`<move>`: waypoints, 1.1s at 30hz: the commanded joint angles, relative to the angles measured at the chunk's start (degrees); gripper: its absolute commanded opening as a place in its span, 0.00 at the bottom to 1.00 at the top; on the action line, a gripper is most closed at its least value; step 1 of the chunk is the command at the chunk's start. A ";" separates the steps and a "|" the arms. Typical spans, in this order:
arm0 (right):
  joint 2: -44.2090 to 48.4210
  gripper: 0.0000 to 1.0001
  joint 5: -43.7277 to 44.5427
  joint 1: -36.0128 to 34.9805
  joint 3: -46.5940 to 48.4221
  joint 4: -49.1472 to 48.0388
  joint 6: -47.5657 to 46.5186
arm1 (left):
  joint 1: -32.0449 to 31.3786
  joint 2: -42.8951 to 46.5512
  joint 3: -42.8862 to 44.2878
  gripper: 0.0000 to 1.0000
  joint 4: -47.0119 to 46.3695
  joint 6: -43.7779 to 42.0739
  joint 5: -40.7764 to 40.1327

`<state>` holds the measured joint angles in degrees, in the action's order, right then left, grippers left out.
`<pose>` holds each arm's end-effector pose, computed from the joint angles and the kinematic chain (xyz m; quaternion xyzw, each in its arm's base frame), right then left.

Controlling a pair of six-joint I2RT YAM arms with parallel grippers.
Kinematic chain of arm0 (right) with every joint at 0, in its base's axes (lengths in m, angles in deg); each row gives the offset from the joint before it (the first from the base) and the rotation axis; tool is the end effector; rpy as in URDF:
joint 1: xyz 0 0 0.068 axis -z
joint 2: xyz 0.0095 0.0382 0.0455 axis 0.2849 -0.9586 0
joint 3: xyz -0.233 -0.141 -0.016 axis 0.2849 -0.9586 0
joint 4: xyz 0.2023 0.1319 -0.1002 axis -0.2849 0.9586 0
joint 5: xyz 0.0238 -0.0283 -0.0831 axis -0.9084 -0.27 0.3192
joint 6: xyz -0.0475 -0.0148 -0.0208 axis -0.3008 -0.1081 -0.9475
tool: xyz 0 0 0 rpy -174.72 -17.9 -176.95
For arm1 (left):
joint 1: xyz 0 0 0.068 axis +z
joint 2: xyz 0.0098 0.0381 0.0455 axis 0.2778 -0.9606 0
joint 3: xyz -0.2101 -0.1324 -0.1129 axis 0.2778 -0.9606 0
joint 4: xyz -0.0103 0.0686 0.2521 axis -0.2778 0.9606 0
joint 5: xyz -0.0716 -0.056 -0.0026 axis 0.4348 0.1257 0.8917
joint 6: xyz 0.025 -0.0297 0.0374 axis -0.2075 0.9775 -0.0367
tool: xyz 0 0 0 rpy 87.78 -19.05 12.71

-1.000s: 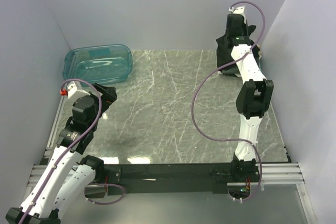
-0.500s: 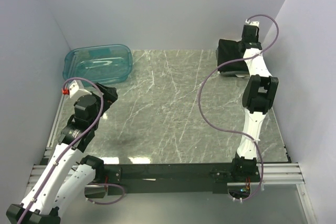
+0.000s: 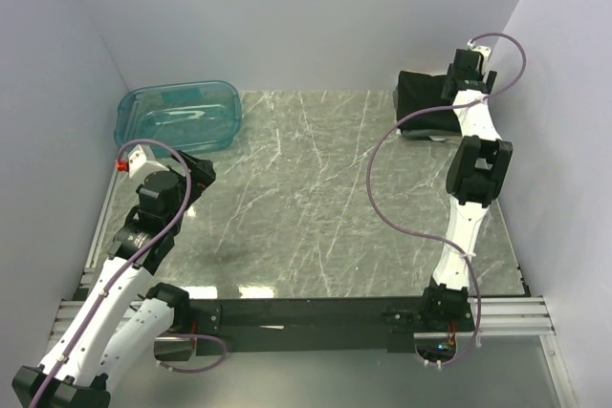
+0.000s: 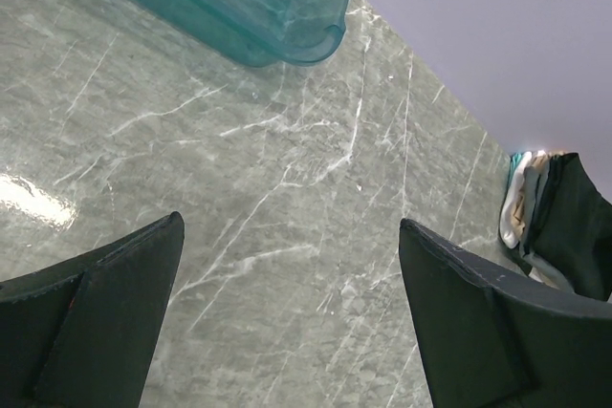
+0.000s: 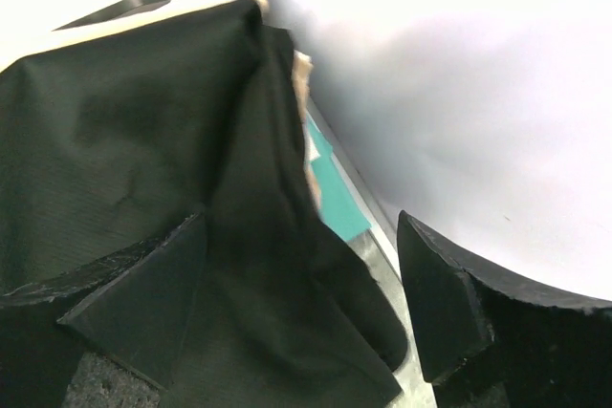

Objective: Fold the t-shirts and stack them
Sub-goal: Reset both grippers

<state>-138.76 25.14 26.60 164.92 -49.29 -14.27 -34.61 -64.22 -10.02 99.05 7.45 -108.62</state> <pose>0.5371 -0.1111 0.2534 0.1718 0.8461 -0.2445 0.4413 0.1560 -0.0374 0.3021 -0.3392 0.7373 -0.1861 0.5538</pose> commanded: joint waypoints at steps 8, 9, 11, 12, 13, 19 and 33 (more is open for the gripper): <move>26.35 0.89 -3.40 -0.28 -19.37 -8.43 6.62 | -0.15 3.11 2.15 0.99 1.33 0.57 -0.90; 28.30 0.89 -3.58 -0.72 -21.33 -9.22 6.27 | -0.07 3.56 1.98 0.99 1.24 0.92 -1.08; 33.65 0.89 -2.71 -2.65 -26.32 -10.63 5.04 | -0.15 4.78 1.54 0.99 1.24 2.06 -1.25; 35.33 0.89 -1.92 -3.53 -27.84 -10.90 4.60 | -0.07 5.14 1.36 0.99 1.50 2.06 -1.69; 36.92 0.90 -1.48 -4.24 -29.24 -10.81 4.42 | -0.06 5.49 1.36 0.99 1.76 2.85 -2.22; 50.98 0.90 -5.95 -8.89 -42.07 -8.71 13.55 | -0.06 5.15 0.74 0.99 1.23 4.44 -3.72; 96.06 0.91 -17.90 -16.28 -93.83 -17.57 27.27 | -0.15 6.81 -3.29 0.99 -0.69 4.52 -2.75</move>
<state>-48.20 13.04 10.31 78.06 -62.47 9.01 -34.61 -59.11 -11.57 100.36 11.14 -111.29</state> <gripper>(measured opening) 0.910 0.995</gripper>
